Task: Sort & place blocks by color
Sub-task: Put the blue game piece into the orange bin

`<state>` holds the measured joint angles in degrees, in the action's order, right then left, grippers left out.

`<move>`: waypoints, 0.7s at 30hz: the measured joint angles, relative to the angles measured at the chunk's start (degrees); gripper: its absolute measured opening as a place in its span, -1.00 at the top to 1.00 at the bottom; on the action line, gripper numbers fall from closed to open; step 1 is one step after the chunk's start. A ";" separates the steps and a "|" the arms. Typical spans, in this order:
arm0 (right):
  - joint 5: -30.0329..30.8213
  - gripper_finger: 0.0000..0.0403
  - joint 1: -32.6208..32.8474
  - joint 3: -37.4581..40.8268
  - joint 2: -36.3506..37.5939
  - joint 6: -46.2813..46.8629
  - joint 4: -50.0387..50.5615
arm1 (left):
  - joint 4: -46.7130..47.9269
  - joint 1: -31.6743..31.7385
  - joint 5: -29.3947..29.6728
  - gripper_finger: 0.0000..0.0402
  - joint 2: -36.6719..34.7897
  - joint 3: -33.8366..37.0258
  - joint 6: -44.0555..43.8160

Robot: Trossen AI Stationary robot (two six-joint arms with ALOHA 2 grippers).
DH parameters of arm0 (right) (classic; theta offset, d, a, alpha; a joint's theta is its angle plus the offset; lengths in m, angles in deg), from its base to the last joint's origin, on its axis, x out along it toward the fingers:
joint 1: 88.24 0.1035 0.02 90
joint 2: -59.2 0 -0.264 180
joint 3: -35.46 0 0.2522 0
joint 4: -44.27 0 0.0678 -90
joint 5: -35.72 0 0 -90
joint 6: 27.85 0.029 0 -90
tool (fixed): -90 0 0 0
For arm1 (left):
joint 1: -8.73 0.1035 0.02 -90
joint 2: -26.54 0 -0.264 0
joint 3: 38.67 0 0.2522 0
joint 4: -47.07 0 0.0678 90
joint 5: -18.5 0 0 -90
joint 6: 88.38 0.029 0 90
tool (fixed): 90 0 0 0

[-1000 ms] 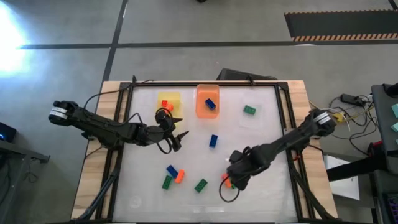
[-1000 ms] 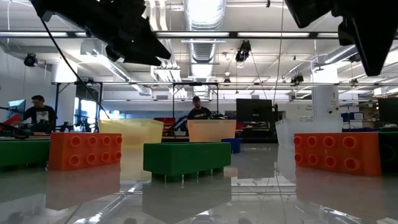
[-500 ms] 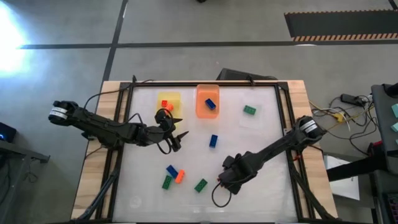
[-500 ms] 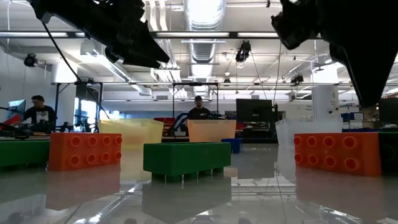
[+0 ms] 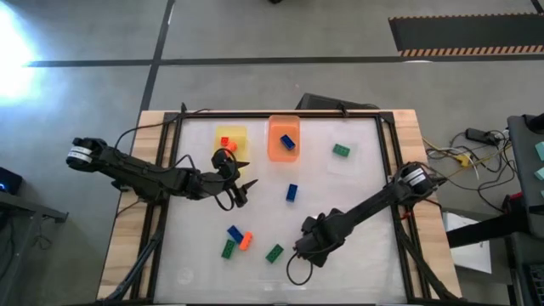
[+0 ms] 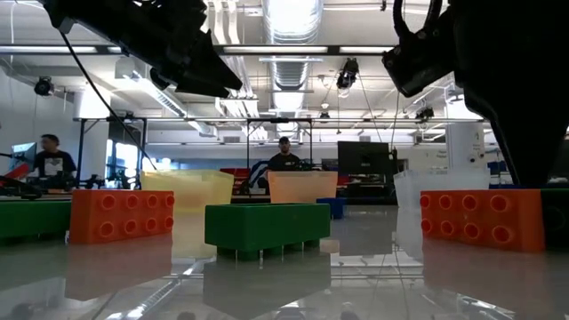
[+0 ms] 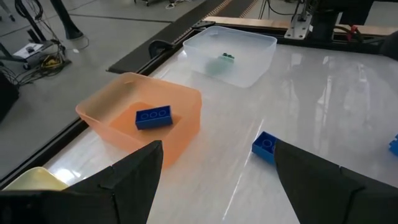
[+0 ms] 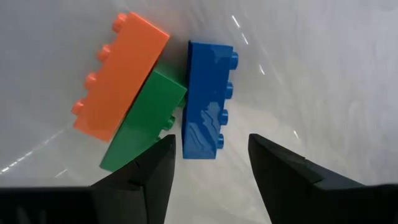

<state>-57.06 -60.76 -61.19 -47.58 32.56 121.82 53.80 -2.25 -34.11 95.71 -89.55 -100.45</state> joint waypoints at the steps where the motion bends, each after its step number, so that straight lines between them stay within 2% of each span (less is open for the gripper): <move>1: 0.02 0.05 0.00 0.13 -0.06 -0.06 -0.02 | -0.02 0.00 0.00 -0.43 0.00 0.00 0.42; 8: 2.45 0.05 0.00 0.87 -0.02 -0.59 -0.49 | -0.04 0.00 0.00 -0.43 0.00 0.00 0.50; 16: 2.53 0.05 -0.13 4.59 0.05 -1.21 -5.82 | -0.07 0.00 0.00 -0.43 0.00 -0.02 0.56; 21: 2.83 0.23 -0.20 5.22 0.07 -1.46 -6.27 | -0.19 0.01 0.00 -0.43 0.00 -0.02 0.53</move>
<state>-54.23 -60.95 -55.97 -47.51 31.09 115.55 53.61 -2.24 -34.11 95.71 -89.58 -99.92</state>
